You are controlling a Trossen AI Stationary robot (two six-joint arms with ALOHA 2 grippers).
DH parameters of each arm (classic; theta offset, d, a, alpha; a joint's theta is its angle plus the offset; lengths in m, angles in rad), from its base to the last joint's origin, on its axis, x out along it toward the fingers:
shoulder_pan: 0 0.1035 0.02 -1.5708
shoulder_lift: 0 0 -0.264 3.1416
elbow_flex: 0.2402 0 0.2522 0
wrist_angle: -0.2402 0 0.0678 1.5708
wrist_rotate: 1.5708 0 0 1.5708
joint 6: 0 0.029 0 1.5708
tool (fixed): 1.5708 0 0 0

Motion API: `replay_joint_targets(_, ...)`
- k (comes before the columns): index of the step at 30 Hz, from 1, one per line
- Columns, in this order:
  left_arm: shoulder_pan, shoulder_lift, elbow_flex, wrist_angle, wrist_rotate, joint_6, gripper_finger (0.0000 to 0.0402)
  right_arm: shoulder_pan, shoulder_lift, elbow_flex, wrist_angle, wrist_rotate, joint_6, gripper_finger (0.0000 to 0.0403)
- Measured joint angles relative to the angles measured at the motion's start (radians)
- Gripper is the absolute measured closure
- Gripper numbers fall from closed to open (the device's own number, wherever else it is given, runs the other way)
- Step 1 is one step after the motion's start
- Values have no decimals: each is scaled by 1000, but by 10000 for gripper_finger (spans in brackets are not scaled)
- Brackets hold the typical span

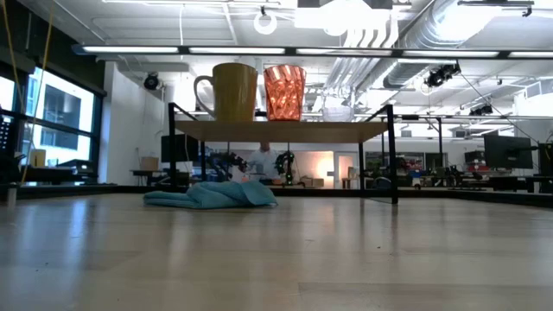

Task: Stack small to large cups/mugs on shelf
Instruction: Return to Home Position

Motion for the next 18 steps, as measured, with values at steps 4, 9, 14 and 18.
replay_joint_targets(4,0,-74,-86,26,-28,-21,334,0,-29,-85,33,3,0,324)
replay_joint_targets(9,0,-145,-181,40,-73,-55,334,0,-175,-387,216,52,5,324)
replay_joint_targets(14,0,-182,-241,41,-100,-78,334,0,-384,-702,523,53,-23,324)
replay_joint_targets(18,0,-191,-273,39,-101,-81,334,0,-541,-931,720,46,-22,324)
